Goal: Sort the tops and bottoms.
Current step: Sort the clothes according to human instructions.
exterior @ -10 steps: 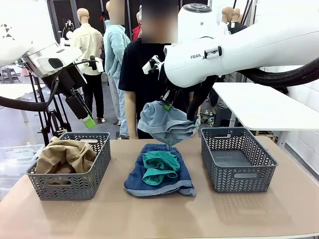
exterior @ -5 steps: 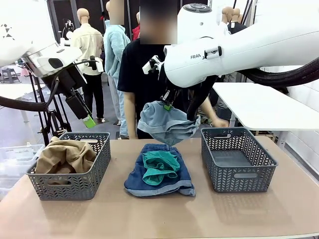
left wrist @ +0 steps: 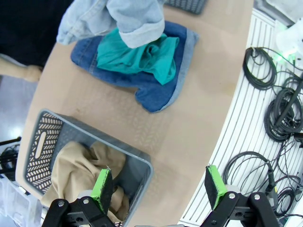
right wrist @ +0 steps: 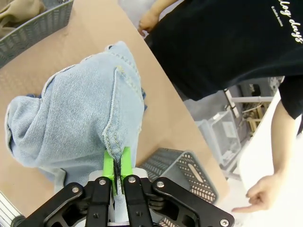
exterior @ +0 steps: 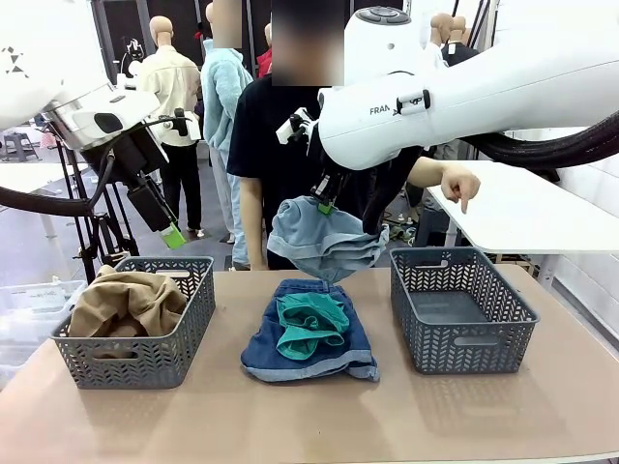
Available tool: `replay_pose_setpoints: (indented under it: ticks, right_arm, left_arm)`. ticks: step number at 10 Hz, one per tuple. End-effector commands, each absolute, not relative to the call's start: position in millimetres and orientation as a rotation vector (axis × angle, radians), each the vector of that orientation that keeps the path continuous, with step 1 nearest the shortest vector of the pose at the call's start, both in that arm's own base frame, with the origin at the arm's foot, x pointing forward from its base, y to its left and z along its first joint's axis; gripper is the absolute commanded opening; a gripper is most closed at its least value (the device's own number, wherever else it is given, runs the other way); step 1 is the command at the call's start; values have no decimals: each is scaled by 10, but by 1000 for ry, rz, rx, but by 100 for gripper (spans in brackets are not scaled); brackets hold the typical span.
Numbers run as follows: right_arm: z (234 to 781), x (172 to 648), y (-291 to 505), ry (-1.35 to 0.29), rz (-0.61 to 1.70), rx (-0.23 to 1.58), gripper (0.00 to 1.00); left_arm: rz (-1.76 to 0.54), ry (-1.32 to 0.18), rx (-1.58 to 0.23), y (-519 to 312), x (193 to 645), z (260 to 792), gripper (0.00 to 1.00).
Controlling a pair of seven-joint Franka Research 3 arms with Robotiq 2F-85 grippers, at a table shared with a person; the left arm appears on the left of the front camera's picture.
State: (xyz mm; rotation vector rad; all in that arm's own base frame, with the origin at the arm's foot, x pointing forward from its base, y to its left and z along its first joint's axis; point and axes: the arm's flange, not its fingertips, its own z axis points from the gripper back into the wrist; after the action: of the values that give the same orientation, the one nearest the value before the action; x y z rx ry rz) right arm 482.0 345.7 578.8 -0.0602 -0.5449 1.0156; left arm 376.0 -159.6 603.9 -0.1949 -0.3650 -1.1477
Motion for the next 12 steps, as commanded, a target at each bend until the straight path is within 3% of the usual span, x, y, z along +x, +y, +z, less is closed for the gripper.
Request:
replay_pose_setpoints:
  ticks: [1, 12]
  right_arm:
    - [5838, 4815, 3442, -567, 1014, -48, 0]
    - [5788, 4820, 3457, -545, 1016, -60, 0]
  left_arm:
    - [-1150, -354, -186, -1584, 3754, 6058, 100]
    - [-1150, -354, -186, -1584, 3754, 6058, 100]
